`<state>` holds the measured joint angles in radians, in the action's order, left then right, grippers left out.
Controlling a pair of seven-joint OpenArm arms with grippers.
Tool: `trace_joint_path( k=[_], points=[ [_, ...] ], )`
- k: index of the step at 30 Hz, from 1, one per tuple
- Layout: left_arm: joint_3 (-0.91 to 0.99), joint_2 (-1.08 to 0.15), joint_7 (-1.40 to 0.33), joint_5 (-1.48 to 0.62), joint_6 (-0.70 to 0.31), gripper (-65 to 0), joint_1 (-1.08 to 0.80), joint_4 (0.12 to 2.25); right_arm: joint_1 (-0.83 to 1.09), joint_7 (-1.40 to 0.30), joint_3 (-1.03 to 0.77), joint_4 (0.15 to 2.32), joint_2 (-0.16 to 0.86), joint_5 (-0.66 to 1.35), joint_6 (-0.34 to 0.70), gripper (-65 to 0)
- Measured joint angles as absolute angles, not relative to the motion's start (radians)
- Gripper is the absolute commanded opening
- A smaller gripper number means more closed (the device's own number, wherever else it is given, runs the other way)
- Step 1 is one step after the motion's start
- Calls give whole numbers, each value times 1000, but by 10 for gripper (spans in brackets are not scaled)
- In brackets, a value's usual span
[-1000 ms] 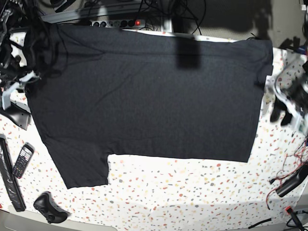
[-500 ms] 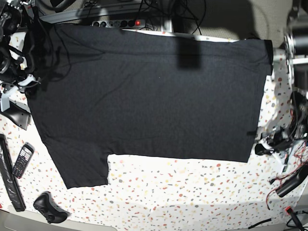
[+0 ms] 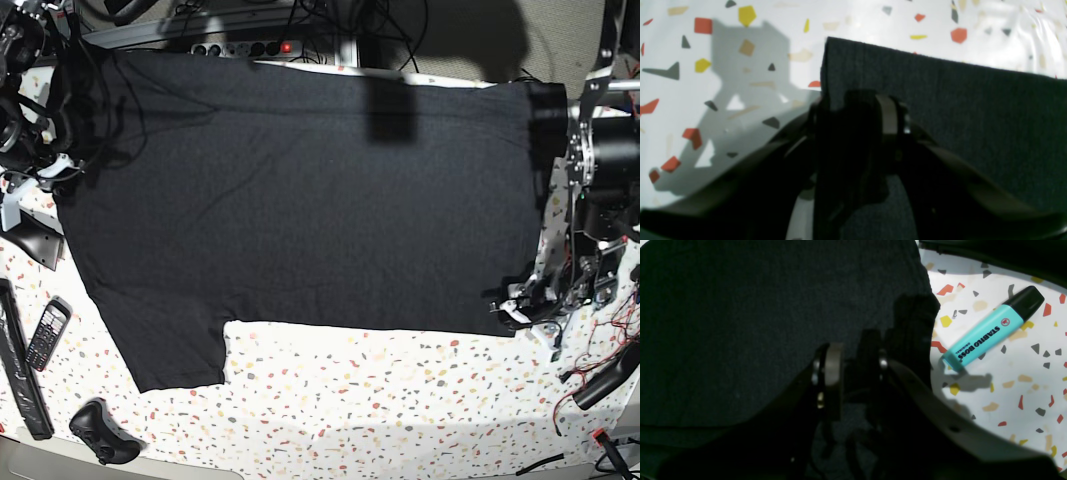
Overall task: Fold the T-shirt properly
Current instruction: 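Release the shirt and move the left gripper to the hem corner, then grasp the hem corners with both grippers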
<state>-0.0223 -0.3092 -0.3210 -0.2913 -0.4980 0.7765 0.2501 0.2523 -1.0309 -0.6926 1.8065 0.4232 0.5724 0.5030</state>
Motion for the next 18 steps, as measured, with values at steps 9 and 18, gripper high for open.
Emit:
trace_joint_path(
  k=[9,18],
  points=[
    [-22,-294,-378,-295,-621,-650,773,250,252,-963,-693,1806,423,572,503,-514],
    [-22,-294,-316,-295,-628,-650,756,250,166,-712,-646,1736,427,452,502,-455]
  ],
)
